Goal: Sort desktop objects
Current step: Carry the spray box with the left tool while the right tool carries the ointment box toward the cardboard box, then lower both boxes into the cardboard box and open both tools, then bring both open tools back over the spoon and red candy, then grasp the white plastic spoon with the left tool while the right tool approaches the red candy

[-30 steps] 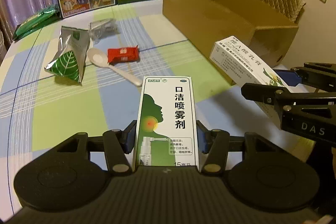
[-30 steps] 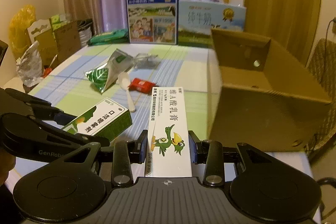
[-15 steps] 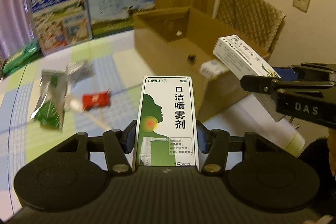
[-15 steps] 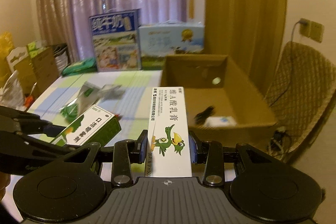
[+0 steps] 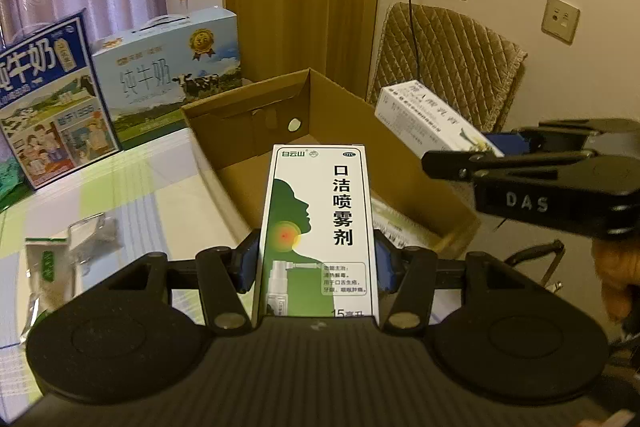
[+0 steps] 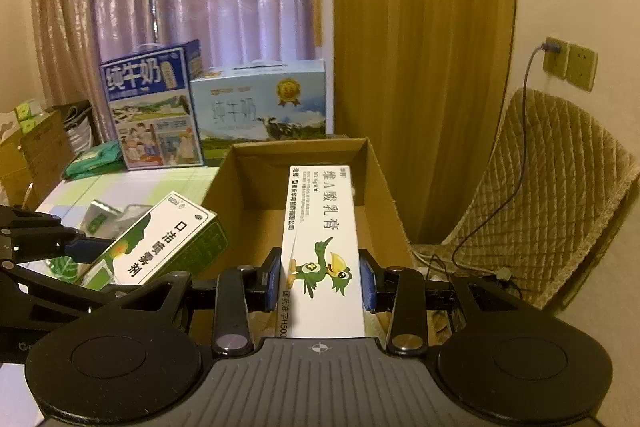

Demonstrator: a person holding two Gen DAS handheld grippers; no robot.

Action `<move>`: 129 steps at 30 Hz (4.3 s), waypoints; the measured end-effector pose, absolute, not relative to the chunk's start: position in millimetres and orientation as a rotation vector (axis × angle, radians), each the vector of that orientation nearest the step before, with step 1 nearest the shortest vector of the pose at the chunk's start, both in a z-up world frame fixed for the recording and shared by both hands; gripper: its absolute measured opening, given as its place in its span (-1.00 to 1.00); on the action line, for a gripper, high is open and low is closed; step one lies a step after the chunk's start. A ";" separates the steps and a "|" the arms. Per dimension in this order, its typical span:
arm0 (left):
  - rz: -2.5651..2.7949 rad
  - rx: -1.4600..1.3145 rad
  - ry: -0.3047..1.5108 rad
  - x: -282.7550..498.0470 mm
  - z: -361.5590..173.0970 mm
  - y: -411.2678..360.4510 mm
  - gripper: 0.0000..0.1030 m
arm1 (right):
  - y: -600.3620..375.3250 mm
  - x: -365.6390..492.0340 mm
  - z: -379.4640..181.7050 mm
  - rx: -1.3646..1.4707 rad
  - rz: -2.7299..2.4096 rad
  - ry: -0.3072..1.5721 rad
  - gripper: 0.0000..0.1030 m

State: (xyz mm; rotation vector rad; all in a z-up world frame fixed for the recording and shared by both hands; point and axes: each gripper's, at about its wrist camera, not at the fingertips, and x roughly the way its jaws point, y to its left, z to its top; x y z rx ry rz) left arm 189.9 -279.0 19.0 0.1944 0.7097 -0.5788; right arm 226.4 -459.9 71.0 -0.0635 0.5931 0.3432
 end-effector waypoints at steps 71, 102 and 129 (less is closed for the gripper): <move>-0.388 0.077 0.690 153.0 26.2 -143.8 0.60 | -423.0 181.3 91.6 0.045 0.425 0.622 0.60; -0.144 0.032 0.777 138.9 -24.3 19.7 0.72 | -272.1 129.3 10.9 -0.101 0.716 0.755 0.62; -0.124 -0.077 0.796 222.9 -88.2 22.6 0.72 | -198.8 223.8 -100.4 -0.171 0.760 0.798 -0.38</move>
